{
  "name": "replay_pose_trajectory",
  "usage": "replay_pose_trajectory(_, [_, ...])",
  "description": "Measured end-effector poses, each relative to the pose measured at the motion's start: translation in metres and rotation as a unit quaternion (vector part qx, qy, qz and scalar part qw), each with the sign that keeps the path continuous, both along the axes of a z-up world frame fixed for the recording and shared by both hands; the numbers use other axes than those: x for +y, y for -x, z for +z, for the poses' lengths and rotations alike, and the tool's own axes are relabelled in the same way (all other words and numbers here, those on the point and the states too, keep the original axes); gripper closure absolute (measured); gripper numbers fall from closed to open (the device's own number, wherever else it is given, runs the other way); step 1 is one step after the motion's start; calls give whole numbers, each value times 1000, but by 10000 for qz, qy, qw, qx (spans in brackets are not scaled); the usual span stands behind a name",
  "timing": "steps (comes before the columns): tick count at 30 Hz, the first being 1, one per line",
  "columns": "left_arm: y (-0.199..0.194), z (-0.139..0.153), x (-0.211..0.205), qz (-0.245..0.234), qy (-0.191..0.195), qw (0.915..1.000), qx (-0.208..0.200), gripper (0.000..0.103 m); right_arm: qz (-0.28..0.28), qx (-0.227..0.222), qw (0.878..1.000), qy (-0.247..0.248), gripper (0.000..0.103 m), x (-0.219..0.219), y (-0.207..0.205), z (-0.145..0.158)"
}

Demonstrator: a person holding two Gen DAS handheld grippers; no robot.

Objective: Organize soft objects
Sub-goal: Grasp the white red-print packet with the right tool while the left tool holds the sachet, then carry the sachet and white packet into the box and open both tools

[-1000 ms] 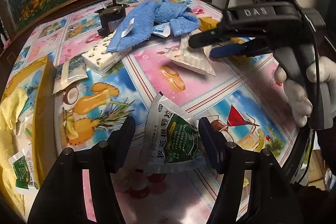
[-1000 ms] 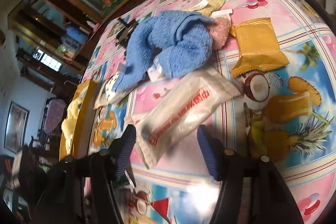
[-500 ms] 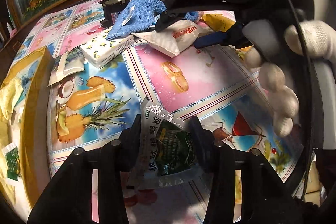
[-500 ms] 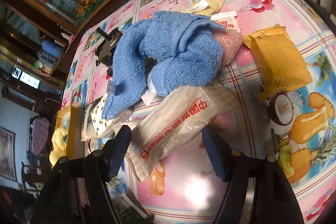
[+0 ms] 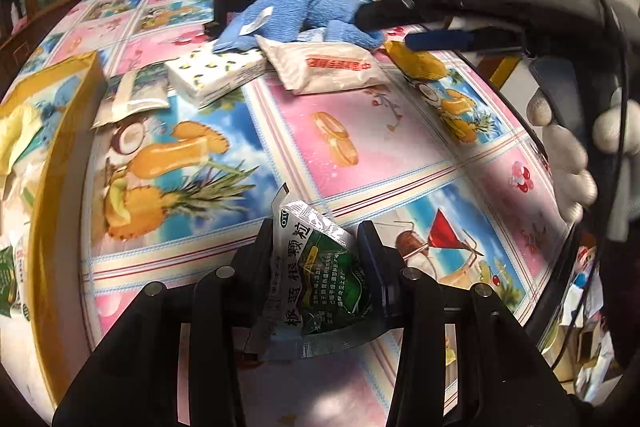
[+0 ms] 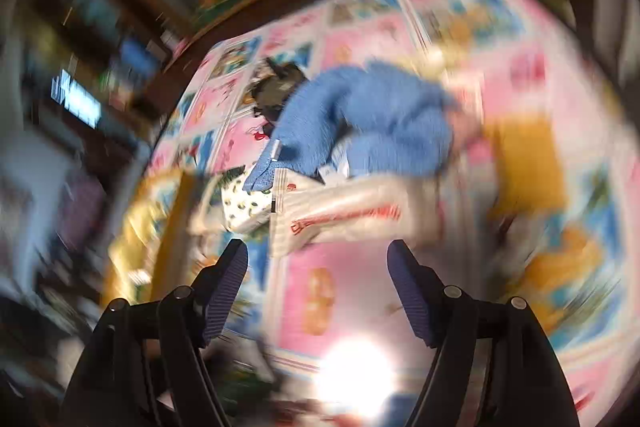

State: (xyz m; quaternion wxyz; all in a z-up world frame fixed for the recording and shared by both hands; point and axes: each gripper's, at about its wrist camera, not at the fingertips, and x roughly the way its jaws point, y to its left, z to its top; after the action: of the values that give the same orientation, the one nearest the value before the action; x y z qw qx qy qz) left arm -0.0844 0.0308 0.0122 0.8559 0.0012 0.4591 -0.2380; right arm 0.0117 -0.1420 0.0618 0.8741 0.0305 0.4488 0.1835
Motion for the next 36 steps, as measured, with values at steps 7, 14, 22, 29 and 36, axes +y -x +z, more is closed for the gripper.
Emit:
replay_pose_trajectory(7, [5,0,8,207,104,9997,68,63,1777,-507,9670,1754,31,49,-24,-30])
replay_pose_trajectory(14, [4,-1,11,281,213,9994,73,63,1689,594,9763,1213,42,56,-44,-55])
replay_pose_trajectory(22, [4,-1,12,347,232,9991,28,62,1576,436,9804,1100,42,66,-11,-47])
replay_pose_trajectory(29, [12,2,1,274,-119,9995,-128,65,1438,475,9856,746,66,65,6,-54])
replay_pose_trajectory(36, [33,38,32,618,460,9962,-405,65,1204,280,9923,-80,67,39,25,-21])
